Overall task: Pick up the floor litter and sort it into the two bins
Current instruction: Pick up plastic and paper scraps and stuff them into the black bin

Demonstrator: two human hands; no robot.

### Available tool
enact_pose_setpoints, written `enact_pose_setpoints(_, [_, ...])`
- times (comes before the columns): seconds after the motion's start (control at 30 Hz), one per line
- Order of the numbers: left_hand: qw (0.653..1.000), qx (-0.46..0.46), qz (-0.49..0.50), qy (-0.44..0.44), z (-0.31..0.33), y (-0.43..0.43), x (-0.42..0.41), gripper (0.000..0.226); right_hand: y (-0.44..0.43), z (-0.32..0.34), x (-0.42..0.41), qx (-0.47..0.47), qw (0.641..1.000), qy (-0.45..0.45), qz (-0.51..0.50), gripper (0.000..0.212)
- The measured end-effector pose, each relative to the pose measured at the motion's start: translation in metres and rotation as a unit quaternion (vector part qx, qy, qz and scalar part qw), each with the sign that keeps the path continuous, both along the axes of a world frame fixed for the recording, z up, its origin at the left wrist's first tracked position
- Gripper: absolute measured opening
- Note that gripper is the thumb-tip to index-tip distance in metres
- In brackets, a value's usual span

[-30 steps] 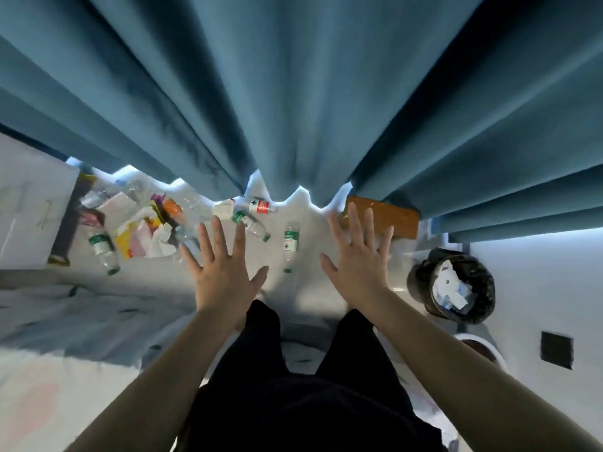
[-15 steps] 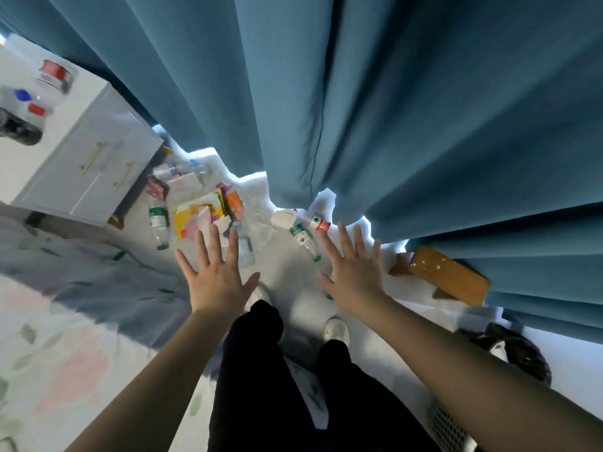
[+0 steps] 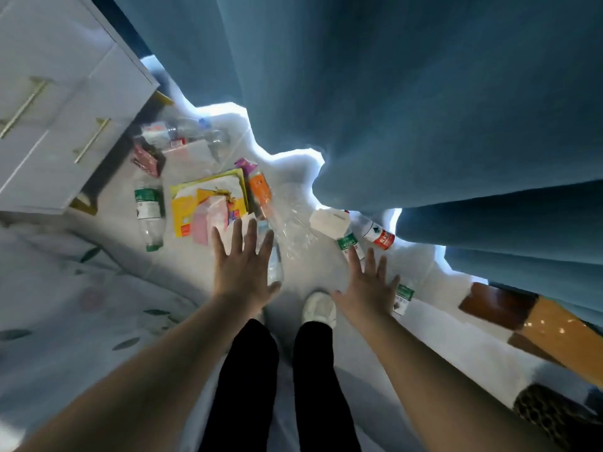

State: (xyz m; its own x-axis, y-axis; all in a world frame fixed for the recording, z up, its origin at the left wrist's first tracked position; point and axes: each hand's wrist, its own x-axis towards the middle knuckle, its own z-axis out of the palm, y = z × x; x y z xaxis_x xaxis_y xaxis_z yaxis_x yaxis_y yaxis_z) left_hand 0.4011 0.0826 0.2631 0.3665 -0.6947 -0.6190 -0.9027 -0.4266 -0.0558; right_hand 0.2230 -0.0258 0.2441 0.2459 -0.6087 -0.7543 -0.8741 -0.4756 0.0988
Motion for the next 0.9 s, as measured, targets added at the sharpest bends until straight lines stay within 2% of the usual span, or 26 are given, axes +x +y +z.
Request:
enact_pose_setpoints(0.2, [0.999,0.011,-0.029,0.020,-0.159,-0.019,-0.006,0.096,-0.031,-0.153,0.030,0.009,0.996,0.029,0.079,0.093])
enact_pose_setpoints(0.4, [0.999,0.015,-0.048,0.000,-0.268,-0.041,-0.005,0.098,-0.059,-0.250,0.035,-0.008,0.988,0.051,0.146,0.093])
enact_pose_setpoints(0.7, [0.993,0.005,-0.121,0.015,-0.364,-0.075,-0.019,0.095,-0.087,-0.342,0.056,-0.054,0.987,0.034,0.146,0.088])
enact_pose_setpoints(0.8, [0.995,-0.001,-0.102,0.015,-0.381,-0.086,-0.018,0.092,-0.088,-0.355,0.056,-0.089,0.983,0.026,0.157,0.087])
enact_pose_setpoints(0.9, [0.995,-0.056,-0.086,0.002,-0.394,-0.092,-0.015,0.085,-0.090,-0.362,0.053,-0.123,0.977,-0.004,0.174,0.081])
